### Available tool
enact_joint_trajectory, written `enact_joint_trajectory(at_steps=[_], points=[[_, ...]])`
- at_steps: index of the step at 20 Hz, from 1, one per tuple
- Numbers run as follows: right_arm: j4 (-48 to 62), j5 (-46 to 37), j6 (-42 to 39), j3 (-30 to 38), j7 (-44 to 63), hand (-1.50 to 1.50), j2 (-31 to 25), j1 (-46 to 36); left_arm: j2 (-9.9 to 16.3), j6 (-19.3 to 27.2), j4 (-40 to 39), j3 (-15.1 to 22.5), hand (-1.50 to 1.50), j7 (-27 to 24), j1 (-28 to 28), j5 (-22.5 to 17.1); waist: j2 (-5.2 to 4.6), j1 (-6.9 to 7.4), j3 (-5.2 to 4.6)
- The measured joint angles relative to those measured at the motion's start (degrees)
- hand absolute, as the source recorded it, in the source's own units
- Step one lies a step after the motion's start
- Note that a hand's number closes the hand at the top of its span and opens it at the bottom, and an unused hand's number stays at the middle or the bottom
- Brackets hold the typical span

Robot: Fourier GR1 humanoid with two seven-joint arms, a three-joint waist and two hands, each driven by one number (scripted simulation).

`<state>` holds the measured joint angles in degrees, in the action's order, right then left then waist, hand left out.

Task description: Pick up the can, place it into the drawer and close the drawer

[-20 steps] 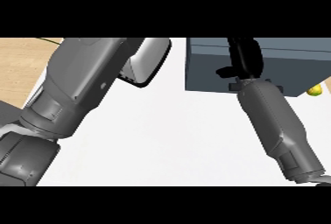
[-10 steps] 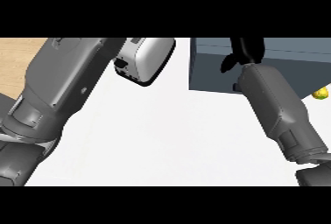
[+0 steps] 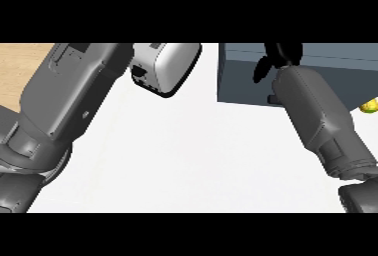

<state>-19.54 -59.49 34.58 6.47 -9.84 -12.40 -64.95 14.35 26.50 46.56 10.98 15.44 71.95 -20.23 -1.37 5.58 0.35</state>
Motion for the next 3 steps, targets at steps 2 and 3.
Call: enact_joint_trajectory(at_steps=[2,3], points=[[-0.6,1.8,-1.6,1.5,-1.7,-1.5,-0.2,-1.3,0.6,-0.2,1.6,-0.1,-1.5,0.4,-1.2,-0.2,0.59,-0.32,-0.24],[-0.8,2.5,-2.3,2.1,-2.4,-1.5,-0.4,-2.1,0.9,-0.2,2.4,-0.1,-1.5,0.8,-1.7,-0.2,0.81,-0.31,-0.35]])
